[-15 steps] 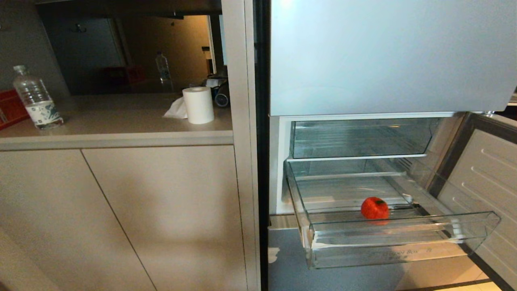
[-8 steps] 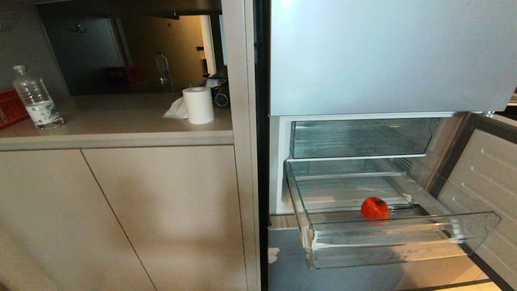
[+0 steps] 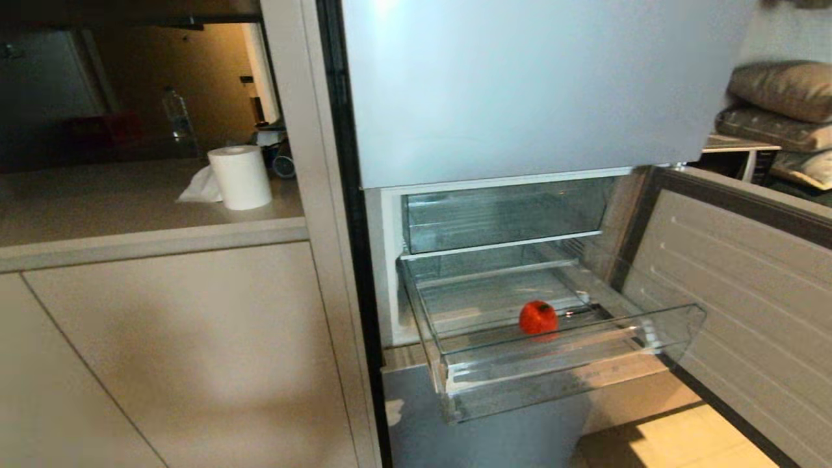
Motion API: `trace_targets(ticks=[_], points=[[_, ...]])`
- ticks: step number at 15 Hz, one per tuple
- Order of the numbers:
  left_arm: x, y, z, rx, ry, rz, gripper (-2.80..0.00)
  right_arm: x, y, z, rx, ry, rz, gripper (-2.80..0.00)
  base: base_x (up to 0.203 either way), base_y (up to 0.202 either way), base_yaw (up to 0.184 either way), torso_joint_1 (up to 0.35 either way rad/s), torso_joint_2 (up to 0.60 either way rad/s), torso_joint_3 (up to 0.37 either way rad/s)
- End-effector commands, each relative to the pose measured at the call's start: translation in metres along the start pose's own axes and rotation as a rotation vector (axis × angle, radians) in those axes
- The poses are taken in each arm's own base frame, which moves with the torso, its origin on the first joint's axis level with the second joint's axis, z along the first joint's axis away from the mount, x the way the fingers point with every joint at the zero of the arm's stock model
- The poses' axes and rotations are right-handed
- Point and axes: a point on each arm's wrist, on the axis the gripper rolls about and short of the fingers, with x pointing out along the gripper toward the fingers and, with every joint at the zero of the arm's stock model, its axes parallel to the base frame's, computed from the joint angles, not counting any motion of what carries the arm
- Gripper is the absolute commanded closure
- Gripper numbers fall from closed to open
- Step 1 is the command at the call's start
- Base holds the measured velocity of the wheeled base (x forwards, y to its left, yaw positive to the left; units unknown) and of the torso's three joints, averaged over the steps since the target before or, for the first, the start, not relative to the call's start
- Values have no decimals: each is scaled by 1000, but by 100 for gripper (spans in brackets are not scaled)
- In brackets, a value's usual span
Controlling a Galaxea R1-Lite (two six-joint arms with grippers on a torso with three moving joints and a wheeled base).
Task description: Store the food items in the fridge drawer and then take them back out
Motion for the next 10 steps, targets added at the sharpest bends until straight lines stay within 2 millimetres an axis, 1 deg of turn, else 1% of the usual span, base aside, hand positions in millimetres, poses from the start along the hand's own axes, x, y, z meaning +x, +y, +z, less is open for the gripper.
trace_targets(ticks=[1, 10], points=[[0, 0, 0, 0, 1, 0, 0, 0, 0, 0, -5, 1, 4, 0, 0, 10, -173, 6, 7, 11], [0, 0, 0, 0, 1, 0, 0, 0, 0, 0, -2, 2, 3, 0, 0, 9, -177, 2, 1, 4]])
